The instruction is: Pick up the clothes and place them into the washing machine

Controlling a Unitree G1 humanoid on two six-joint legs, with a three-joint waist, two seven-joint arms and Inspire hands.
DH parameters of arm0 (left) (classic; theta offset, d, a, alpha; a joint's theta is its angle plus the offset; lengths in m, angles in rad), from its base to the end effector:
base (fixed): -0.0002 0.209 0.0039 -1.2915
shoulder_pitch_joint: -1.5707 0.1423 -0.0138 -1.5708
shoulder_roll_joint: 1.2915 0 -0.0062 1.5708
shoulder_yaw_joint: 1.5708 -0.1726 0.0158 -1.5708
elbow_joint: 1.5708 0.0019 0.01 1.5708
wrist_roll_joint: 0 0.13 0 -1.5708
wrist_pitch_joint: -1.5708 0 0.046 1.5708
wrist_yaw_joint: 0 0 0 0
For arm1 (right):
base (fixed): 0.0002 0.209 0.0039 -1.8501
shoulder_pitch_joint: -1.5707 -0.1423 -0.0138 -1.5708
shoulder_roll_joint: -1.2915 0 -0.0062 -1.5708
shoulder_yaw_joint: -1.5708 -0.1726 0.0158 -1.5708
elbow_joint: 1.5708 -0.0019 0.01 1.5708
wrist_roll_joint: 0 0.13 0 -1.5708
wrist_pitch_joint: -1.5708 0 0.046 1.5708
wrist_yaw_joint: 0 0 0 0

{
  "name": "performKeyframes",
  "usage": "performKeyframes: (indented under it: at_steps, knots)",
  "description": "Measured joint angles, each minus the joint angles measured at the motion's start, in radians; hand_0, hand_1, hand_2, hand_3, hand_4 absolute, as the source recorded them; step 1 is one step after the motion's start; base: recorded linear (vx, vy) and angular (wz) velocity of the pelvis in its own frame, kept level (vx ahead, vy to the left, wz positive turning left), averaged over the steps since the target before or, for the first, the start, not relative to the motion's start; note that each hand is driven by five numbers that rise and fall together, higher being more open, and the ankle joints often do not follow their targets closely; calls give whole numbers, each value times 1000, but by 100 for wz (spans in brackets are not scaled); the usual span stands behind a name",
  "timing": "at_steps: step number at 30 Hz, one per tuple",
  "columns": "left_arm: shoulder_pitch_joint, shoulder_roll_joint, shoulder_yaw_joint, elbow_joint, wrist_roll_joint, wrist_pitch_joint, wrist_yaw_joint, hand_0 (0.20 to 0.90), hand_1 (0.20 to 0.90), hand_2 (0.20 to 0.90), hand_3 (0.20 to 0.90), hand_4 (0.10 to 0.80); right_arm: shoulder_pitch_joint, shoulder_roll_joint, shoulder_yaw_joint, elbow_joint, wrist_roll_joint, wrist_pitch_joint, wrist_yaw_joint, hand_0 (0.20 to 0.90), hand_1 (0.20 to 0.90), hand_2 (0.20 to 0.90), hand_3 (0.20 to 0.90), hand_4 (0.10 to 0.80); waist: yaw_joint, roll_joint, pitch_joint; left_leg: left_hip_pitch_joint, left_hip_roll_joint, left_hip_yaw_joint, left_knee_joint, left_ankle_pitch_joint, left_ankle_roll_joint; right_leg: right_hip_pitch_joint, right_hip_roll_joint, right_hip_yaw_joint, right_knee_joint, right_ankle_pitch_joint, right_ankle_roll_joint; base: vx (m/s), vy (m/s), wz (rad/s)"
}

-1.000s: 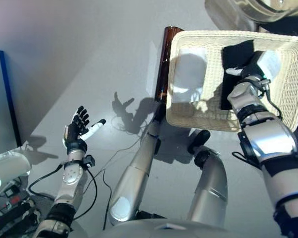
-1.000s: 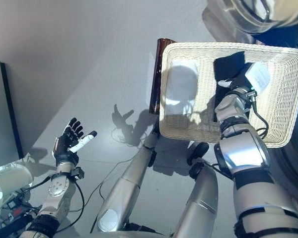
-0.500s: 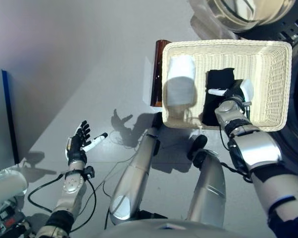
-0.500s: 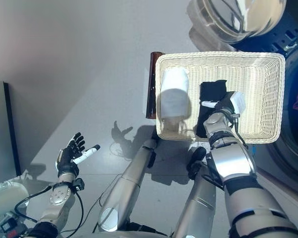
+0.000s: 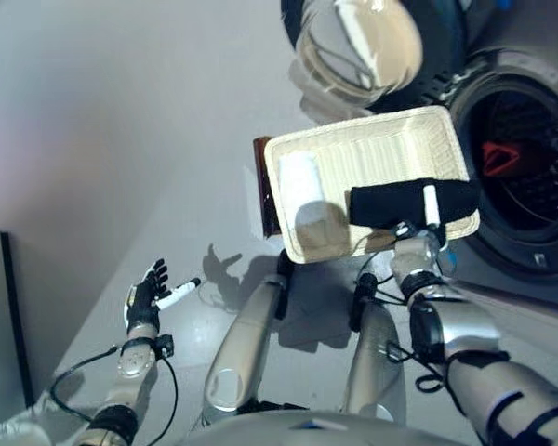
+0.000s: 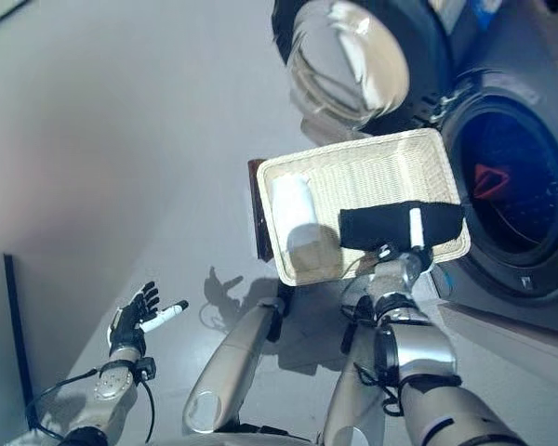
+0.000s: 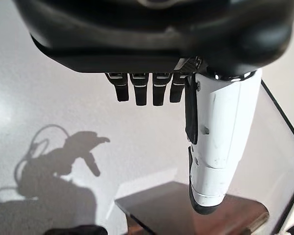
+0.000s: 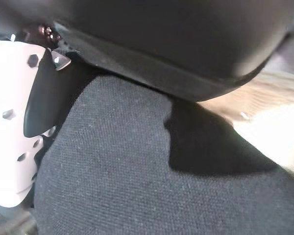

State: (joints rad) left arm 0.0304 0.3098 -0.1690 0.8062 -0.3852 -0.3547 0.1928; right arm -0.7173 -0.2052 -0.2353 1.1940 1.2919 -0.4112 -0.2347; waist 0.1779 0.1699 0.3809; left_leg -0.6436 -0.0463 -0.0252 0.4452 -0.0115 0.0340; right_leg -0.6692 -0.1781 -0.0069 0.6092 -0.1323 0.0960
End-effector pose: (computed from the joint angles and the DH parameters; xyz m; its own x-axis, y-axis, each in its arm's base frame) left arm 0.1330 0.2224 -0.0520 0.8377 0.3147 -0.4464 -0.2840 0.9491 0.1361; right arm 0.2855 -0.2143 0.0421 0.6789 -0.5628 -0.4716 0.6442 0.1483 0.7503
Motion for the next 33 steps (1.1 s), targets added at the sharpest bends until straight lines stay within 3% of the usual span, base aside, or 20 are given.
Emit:
performKeyframes:
  at_steps: [9, 18, 22, 23, 24, 27, 33]
  knots:
    - [89, -40, -9, 23, -15, -1, -24, 900, 900, 900, 900, 800, -16, -99, -51, -3, 43, -63, 7, 200, 200, 200, 200, 300, 5, 116, -82, 33, -4, 7, -74, 12, -13, -5, 3, 21, -15, 0, 0, 28, 9, -4]
    - [113, -67, -12, 44, -16, -5, -35, 900, 900, 900, 900, 800, -111, -236, -85, 0, 39, -91, -58, 200, 200, 200, 200, 300, 13, 187, -134, 63, -1, 20, -175, 74, -22, -42, 13, 46, -20, 1, -10, 18, -23, -8]
    - [111, -69, -48, 46, -19, -7, -37, 900, 900, 900, 900, 800, -154, -293, -88, 2, 24, -94, -113, 200, 200, 200, 200, 300, 29, 201, -143, 83, -2, 17, -215, 89, -36, -47, 21, 49, -16, -6, -21, 5, -20, -4]
    - [111, -71, -50, 45, -19, -8, -41, 900, 900, 900, 900, 800, -185, -313, -89, 3, 9, -94, -137, 664, 664, 664, 664, 631, 30, 203, -142, 84, 2, 18, -230, 94, -41, -56, 22, 49, -12, -9, -25, -6, -6, 4]
    - [111, -72, -52, 36, -20, -8, -42, 900, 900, 900, 900, 800, -219, -341, -87, 3, -2, -95, -160, 900, 900, 900, 900, 800, 30, 208, -142, 86, 3, 17, -248, 105, -44, -62, 22, 49, -11, -10, -28, 0, 0, 0]
    - [113, -73, -51, 32, -27, -16, -42, 900, 900, 900, 900, 800, -309, -401, -34, -51, -53, -111, -211, 900, 900, 900, 900, 800, 35, 214, -140, 86, -1, 27, -289, 123, -49, -94, 22, 68, -6, -10, -28, 1, 9, -9]
    - [102, -80, -48, 10, -66, -32, -43, 900, 900, 900, 900, 800, -335, -417, 42, -121, -96, -119, -225, 900, 900, 900, 900, 800, 29, 231, -133, 94, -2, 33, -324, 137, -42, -104, 30, 83, -24, 3, -19, 15, 29, -8]
